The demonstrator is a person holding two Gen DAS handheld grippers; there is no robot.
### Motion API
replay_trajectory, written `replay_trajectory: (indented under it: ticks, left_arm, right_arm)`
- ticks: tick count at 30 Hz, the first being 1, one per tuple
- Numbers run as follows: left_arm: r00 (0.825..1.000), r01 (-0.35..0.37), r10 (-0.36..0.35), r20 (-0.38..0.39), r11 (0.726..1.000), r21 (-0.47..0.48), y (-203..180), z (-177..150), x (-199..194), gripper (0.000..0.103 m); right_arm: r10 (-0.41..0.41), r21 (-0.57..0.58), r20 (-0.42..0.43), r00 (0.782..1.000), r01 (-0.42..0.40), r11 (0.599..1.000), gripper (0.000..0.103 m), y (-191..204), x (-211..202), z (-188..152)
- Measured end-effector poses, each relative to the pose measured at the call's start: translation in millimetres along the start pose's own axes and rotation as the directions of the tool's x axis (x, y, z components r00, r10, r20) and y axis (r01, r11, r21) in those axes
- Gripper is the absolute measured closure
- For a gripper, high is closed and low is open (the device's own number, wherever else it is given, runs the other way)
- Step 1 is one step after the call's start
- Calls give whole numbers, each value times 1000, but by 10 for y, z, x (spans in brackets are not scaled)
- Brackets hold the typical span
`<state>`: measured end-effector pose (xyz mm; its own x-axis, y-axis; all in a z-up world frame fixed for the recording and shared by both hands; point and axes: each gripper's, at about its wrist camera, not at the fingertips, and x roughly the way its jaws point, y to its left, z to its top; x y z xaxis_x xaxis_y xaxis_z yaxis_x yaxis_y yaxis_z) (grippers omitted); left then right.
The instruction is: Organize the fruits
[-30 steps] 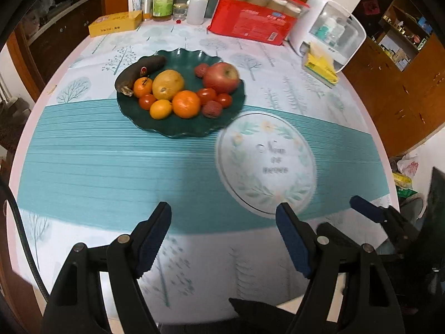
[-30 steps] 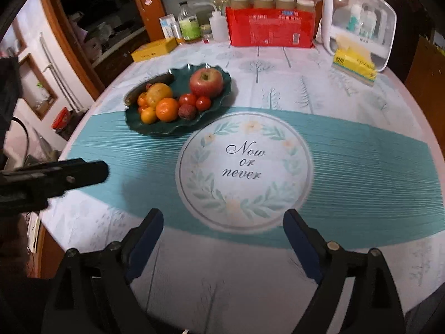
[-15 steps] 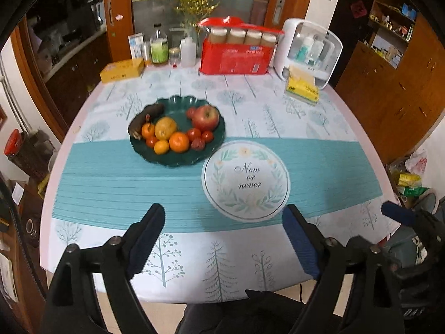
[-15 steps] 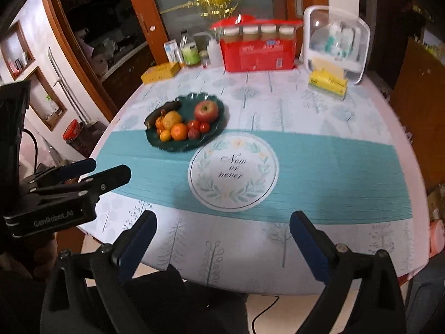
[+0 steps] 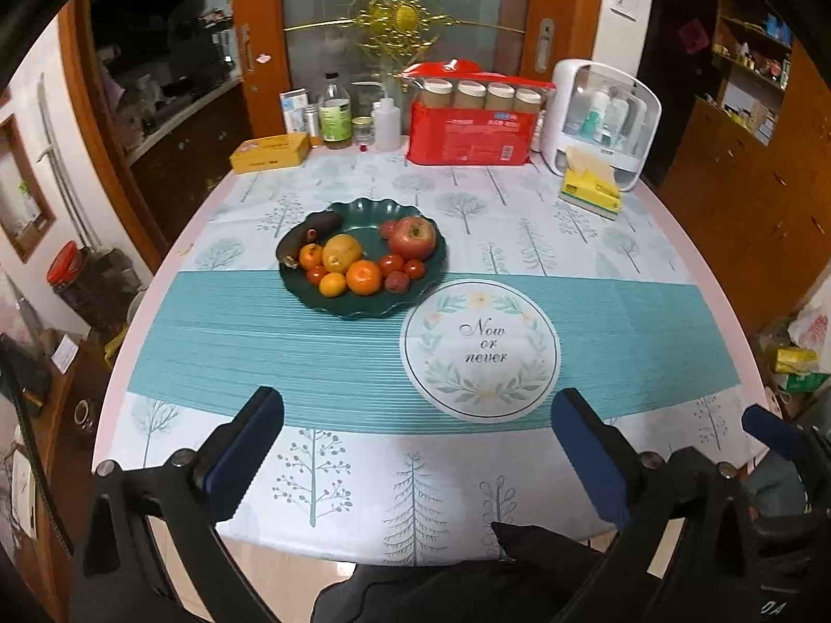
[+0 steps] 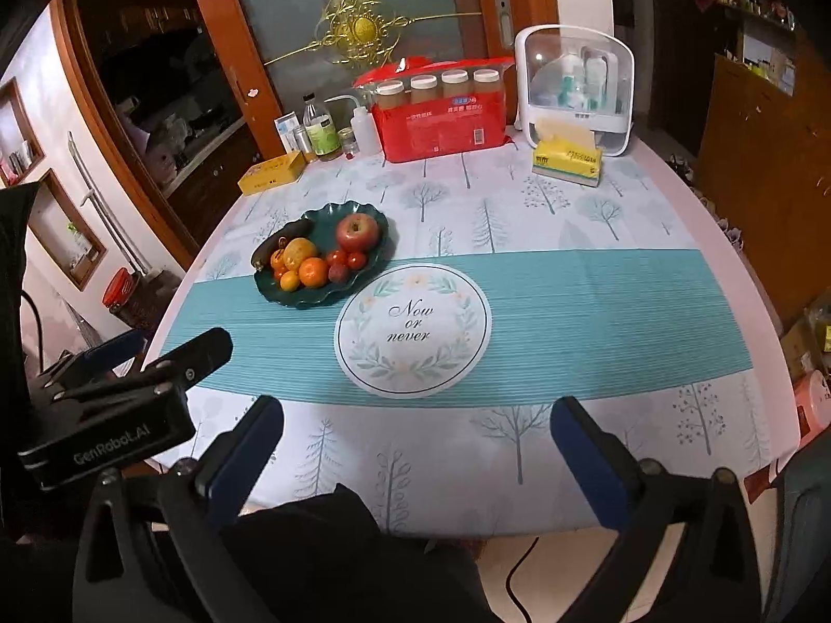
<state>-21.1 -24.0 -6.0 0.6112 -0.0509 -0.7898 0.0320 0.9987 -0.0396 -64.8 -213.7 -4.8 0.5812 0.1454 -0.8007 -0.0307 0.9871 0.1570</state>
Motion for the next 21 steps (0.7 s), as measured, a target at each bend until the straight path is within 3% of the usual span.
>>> replay_trajectory:
  ticks: [21]
  left_arm:
    - [998,-57,56,22,998,11,-154,-54,-86,1]
  right_arm:
    - [-3,-10,-19,1000,3,1000,0,-130,1,-55]
